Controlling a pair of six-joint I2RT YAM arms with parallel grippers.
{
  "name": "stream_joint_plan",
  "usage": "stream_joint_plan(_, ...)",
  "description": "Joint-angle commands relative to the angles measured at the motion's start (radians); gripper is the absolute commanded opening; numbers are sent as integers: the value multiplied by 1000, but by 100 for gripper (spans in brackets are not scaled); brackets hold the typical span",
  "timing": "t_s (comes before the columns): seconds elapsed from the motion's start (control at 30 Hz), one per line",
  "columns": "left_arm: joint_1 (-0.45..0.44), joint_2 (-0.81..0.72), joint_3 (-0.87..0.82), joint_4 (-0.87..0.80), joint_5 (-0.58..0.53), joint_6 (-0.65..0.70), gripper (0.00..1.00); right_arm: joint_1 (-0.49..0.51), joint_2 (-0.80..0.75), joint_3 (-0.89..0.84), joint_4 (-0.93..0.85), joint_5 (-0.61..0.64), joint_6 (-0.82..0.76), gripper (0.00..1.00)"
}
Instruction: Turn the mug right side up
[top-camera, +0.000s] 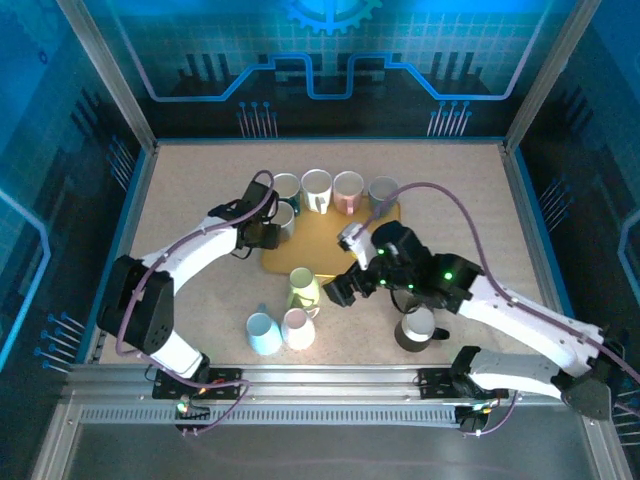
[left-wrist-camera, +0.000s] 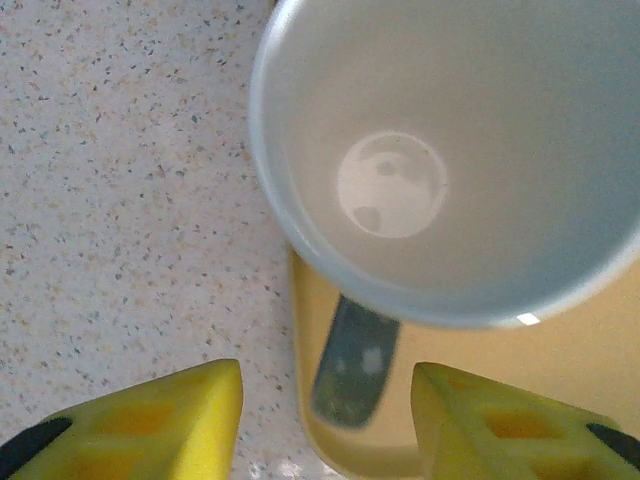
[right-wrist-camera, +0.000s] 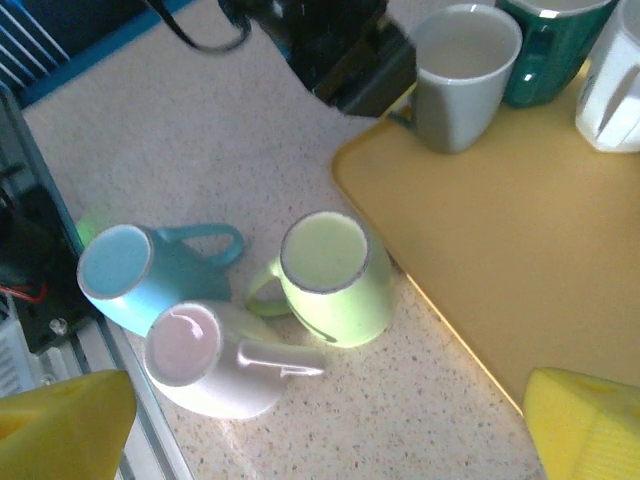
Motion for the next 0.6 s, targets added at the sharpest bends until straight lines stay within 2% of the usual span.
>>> stream_joint_plan(0.0, 4, -143, -22, -41, 112, -86, 50, 55, 100, 87, -110, 119, -18, 100)
stream_joint_plan(0.07, 5, -221, -39, -50, 167, -115, 51, 81, 161, 133, -133, 143, -22, 100)
stream_joint_plan(0.17, -5, -330, -60, -83, 186, -135, 51, 84, 249, 212, -185, 144, -2, 100)
stream_joint_plan(0.23, -6, -413, -92, -96, 179, -163, 51, 82, 334, 309, -261, 146, 66, 100)
stream_joint_plan(0.3, -6, -485, -128, -100, 177, -183, 51, 90, 388, 355, -259, 122, 148, 100)
stream_joint_plan(0.4, -7, -576, -168, -97, 169, -206, 51, 97, 492, 452, -306, 150, 419, 100)
stream_joint_plan(0.5, -8, -649, -210, -72, 139, -232, 54, 99, 631, 612, -501, 201, 774, 100)
stream_joint_plan(0.57, -8, -682, -235, -51, 135, -232, 54, 105, 718, 724, -628, 201, 935, 100)
